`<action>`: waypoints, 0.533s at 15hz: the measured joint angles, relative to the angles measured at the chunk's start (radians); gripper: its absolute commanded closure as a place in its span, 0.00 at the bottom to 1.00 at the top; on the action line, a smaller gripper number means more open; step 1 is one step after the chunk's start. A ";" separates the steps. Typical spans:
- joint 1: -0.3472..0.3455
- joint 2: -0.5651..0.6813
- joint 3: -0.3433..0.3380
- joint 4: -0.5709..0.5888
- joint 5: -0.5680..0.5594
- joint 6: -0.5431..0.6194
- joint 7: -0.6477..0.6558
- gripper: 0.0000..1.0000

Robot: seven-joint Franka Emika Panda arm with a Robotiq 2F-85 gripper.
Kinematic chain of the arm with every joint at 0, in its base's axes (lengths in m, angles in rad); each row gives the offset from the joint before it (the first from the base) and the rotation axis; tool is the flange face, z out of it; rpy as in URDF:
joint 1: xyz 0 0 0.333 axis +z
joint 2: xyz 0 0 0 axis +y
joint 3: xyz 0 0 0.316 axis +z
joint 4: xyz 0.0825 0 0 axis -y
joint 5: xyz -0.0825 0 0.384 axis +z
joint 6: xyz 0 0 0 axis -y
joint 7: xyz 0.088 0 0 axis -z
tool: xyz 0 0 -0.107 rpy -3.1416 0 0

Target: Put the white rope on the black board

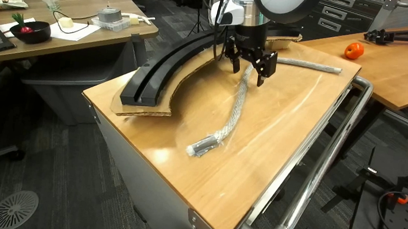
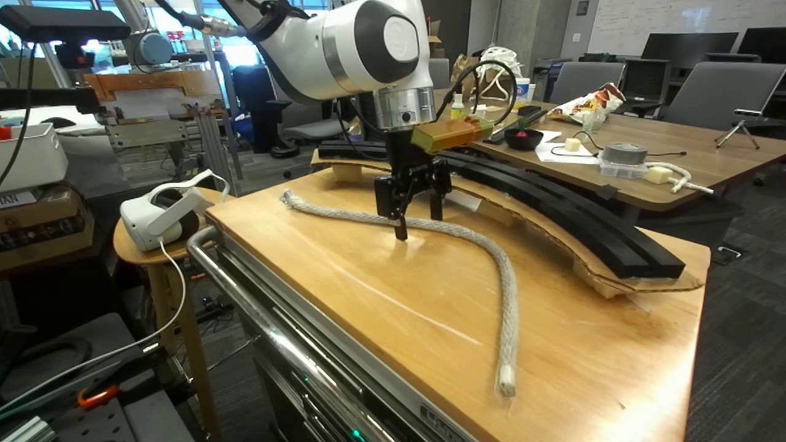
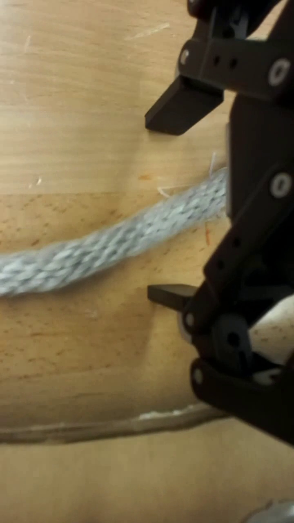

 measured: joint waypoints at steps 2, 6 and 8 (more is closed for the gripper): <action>-0.005 -0.001 0.005 0.010 0.004 -0.006 -0.003 0.56; -0.015 -0.002 0.009 0.027 0.028 -0.011 -0.009 0.88; -0.022 0.000 0.010 0.033 0.043 -0.011 -0.013 0.97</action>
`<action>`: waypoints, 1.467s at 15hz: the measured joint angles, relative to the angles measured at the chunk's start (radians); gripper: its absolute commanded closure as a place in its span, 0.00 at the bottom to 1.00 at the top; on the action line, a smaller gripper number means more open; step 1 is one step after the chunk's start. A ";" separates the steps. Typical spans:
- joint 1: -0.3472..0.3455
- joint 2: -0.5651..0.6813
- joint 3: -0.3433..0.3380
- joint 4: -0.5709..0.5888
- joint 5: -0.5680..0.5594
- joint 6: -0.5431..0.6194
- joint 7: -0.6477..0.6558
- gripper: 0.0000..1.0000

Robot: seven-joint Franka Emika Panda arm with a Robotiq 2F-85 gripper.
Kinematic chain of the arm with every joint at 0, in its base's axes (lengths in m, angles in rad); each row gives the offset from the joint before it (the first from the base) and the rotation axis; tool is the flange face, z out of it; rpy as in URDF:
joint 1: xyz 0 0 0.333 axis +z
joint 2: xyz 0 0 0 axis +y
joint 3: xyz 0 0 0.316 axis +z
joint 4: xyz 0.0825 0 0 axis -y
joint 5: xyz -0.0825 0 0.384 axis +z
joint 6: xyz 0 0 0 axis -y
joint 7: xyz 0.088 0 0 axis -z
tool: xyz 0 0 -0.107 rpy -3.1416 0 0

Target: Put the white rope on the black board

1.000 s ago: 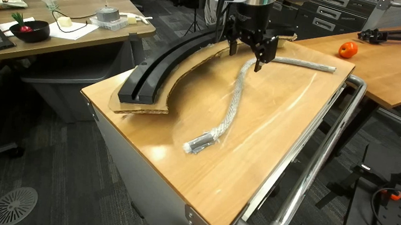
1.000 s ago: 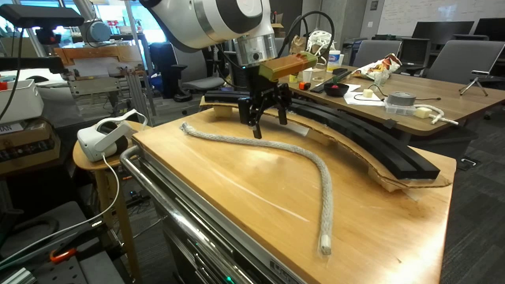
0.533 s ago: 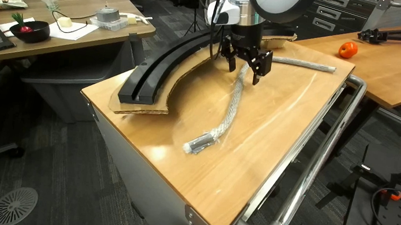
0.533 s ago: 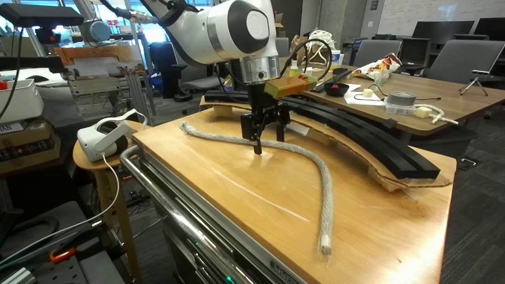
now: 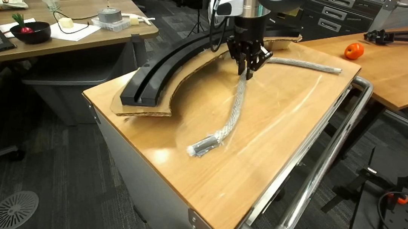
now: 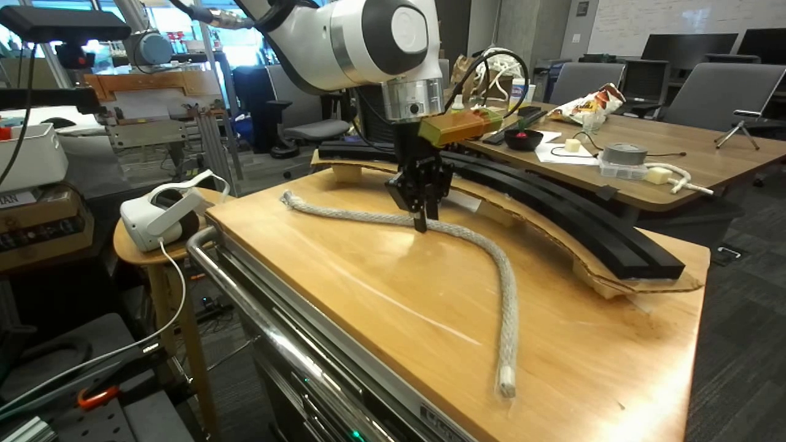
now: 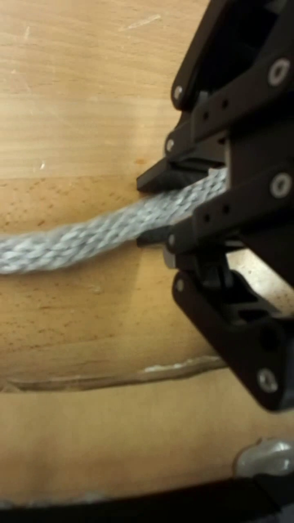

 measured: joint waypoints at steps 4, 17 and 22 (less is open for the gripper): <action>-0.018 0.000 0.005 0.004 0.049 0.000 -0.029 0.97; 0.001 -0.286 0.007 -0.199 -0.182 0.334 0.289 0.97; 0.029 -0.204 0.006 -0.120 -0.426 0.280 0.574 0.97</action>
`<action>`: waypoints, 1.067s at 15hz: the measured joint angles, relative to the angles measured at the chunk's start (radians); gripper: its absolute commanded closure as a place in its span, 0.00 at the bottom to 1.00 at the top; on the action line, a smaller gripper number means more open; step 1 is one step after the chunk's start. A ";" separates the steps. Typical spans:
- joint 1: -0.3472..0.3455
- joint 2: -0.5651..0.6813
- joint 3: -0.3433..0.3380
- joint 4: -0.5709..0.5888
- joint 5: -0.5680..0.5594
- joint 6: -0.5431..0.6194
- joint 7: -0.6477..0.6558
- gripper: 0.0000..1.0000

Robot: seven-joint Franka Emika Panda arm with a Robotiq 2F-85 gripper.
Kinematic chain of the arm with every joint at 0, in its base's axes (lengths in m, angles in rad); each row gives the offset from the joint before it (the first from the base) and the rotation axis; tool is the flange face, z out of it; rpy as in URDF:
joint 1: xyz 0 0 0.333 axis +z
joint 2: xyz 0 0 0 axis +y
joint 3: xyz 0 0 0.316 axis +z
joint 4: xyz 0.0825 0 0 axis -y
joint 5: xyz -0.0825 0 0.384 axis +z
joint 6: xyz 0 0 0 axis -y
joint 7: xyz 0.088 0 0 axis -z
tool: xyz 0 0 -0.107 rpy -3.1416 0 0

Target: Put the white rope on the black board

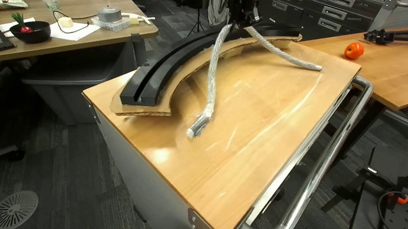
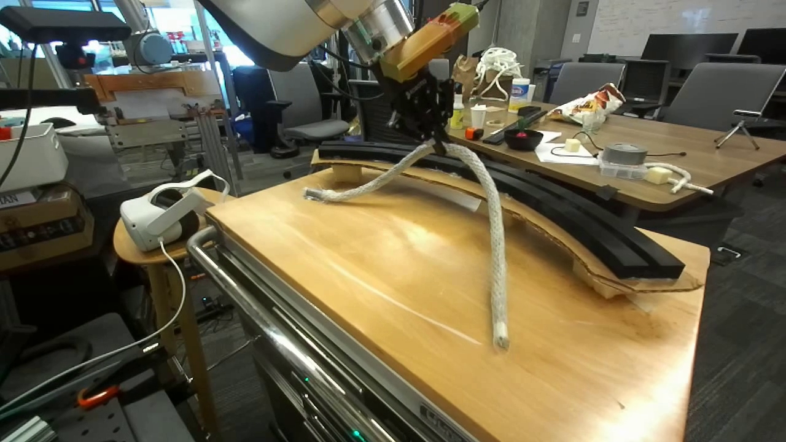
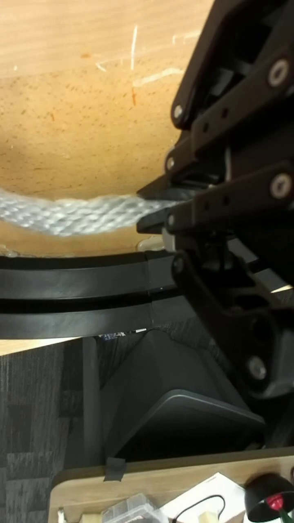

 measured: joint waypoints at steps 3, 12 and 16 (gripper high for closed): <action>0.019 0.057 0.010 0.083 0.016 -0.044 0.035 0.97; 0.018 0.121 0.014 0.253 0.152 -0.185 -0.020 0.97; 0.015 0.200 0.007 0.340 0.176 -0.244 -0.039 0.97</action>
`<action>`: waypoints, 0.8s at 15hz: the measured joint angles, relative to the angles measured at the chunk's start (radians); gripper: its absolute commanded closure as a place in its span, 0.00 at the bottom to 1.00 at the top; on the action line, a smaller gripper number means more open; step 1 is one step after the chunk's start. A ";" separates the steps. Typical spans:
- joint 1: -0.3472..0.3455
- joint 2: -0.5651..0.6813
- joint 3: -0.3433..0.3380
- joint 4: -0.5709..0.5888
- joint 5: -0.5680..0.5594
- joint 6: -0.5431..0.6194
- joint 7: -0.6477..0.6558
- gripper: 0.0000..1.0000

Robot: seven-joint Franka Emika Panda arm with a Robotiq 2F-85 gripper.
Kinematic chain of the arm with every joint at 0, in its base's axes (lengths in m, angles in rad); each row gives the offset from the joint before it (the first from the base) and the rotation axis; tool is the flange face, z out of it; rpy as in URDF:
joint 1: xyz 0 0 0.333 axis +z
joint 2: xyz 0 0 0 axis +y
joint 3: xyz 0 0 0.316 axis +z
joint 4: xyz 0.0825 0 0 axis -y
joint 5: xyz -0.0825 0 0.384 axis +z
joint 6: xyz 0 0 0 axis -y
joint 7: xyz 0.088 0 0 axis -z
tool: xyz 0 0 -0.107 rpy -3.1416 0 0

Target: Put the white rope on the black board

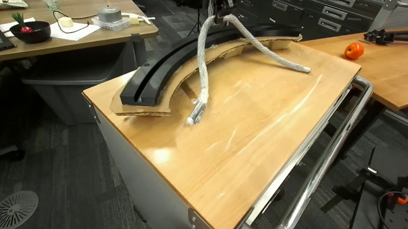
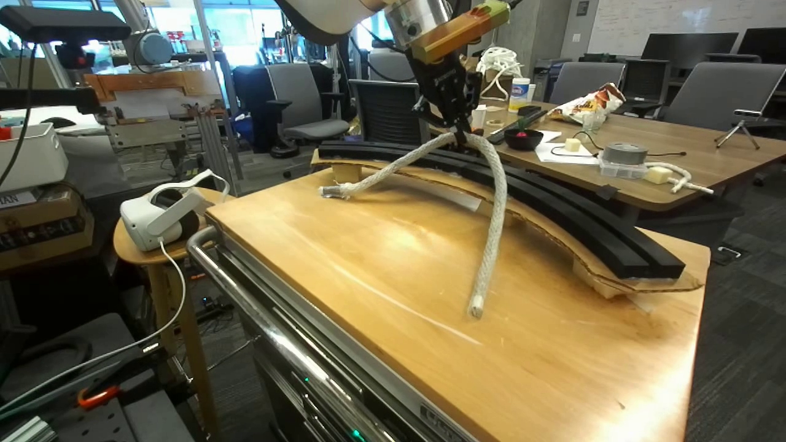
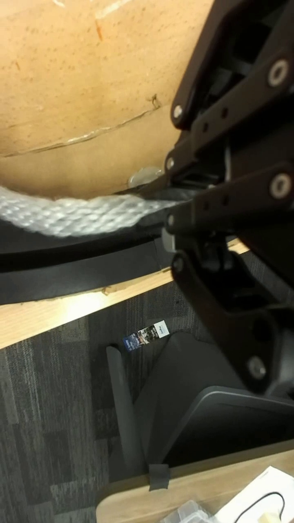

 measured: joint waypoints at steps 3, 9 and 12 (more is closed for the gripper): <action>0.000 0.055 -0.003 0.062 0.000 -0.023 0.000 0.97; 0.000 0.153 0.003 0.185 0.019 -0.112 -0.024 0.97; 0.000 0.194 0.008 0.245 0.070 -0.169 -0.070 0.97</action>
